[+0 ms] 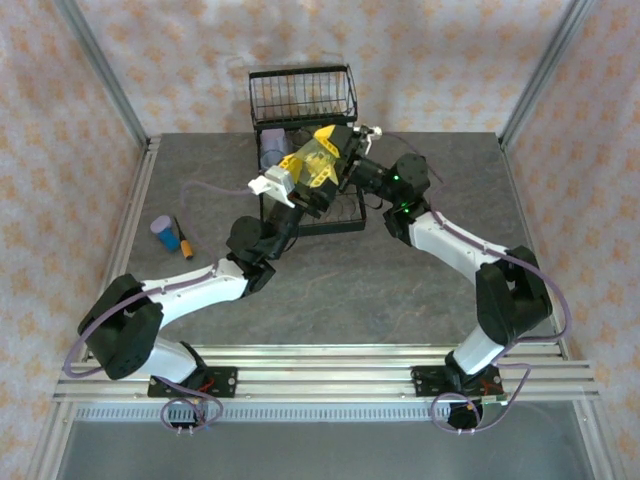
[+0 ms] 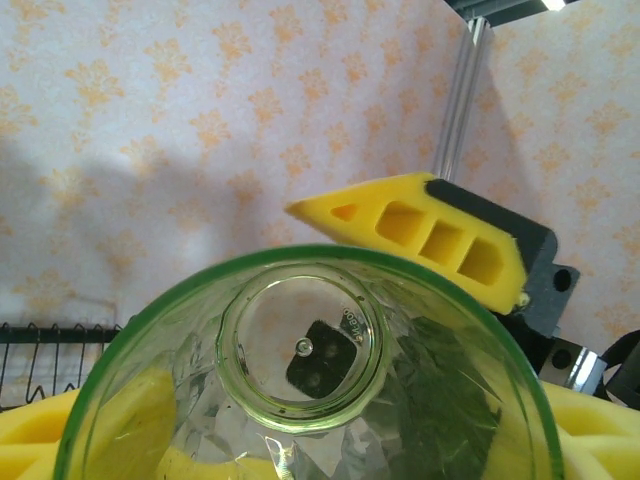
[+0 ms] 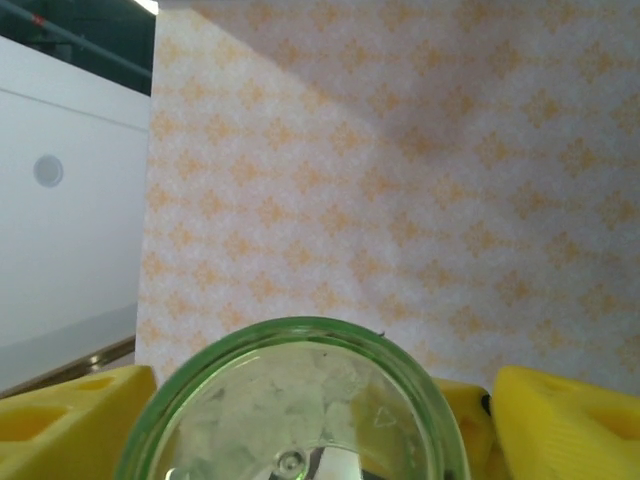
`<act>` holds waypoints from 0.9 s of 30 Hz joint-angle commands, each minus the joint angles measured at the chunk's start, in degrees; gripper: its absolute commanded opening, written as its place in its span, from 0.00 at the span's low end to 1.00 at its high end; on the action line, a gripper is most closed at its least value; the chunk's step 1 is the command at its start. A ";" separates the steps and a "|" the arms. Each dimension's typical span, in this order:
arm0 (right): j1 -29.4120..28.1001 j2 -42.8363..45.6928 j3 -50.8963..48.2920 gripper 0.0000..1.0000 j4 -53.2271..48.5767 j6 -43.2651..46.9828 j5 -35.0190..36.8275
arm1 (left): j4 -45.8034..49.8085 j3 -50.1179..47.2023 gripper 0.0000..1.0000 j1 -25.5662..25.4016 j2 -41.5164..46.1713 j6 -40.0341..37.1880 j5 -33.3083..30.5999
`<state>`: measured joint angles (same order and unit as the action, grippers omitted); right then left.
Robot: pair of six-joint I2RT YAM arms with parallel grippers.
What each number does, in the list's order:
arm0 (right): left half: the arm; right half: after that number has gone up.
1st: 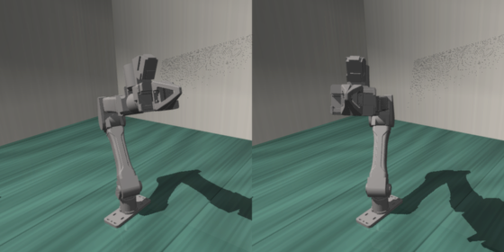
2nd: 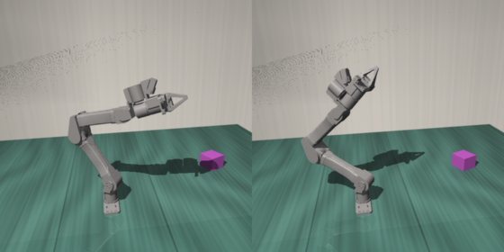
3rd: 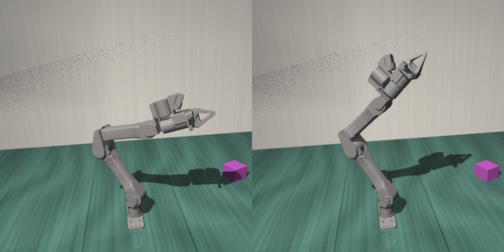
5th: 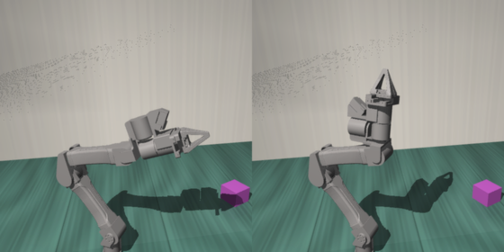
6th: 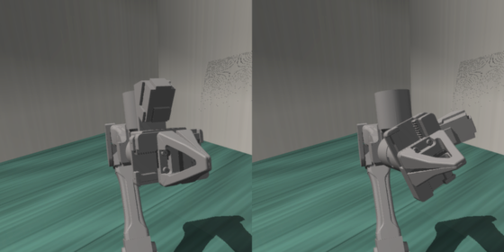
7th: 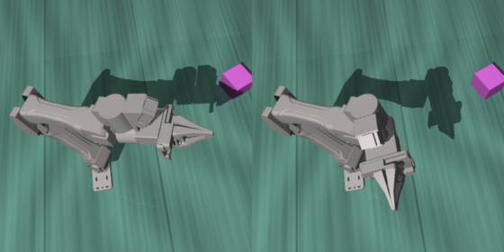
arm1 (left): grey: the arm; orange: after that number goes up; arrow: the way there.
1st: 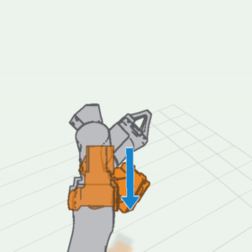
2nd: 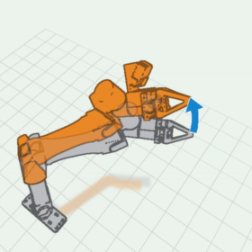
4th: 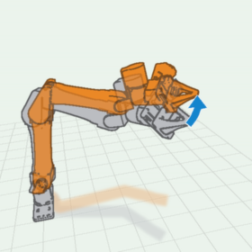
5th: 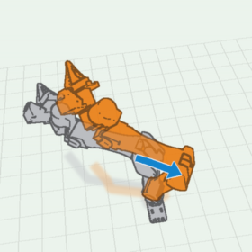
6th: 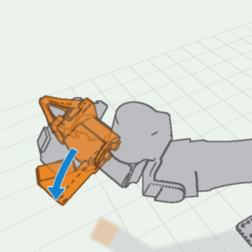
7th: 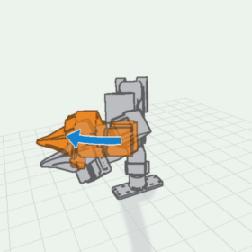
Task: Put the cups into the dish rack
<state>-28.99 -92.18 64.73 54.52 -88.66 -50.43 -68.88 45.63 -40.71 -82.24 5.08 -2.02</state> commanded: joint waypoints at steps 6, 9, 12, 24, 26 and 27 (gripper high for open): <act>-0.01 0.25 0.49 0.63 2.06 1.01 -1.07 | -4.91 1.11 0.75 0.56 -0.51 1.78 1.29; 0.07 0.58 0.55 0.58 1.29 2.41 -0.75 | -2.35 0.74 0.89 0.89 0.59 1.42 2.42; 0.58 1.66 0.18 0.58 -2.40 6.47 0.42 | -0.05 -1.10 0.99 1.50 2.78 1.38 3.83; 2.00 7.99 3.30 0.58 -37.21 44.97 14.32 | 30.58 -12.48 0.99 2.21 29.28 -1.92 -7.93; 1.53 8.16 3.21 0.58 -38.50 48.84 17.86 | 38.14 -12.33 0.99 2.21 34.09 -2.28 -11.27; 1.10 7.96 3.21 0.58 -38.66 50.69 19.53 | 41.95 -12.11 0.99 2.23 36.28 -2.29 -13.28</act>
<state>-27.14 -85.95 65.84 21.69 -50.19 -37.89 -41.50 33.58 -38.94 -50.78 4.54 -8.36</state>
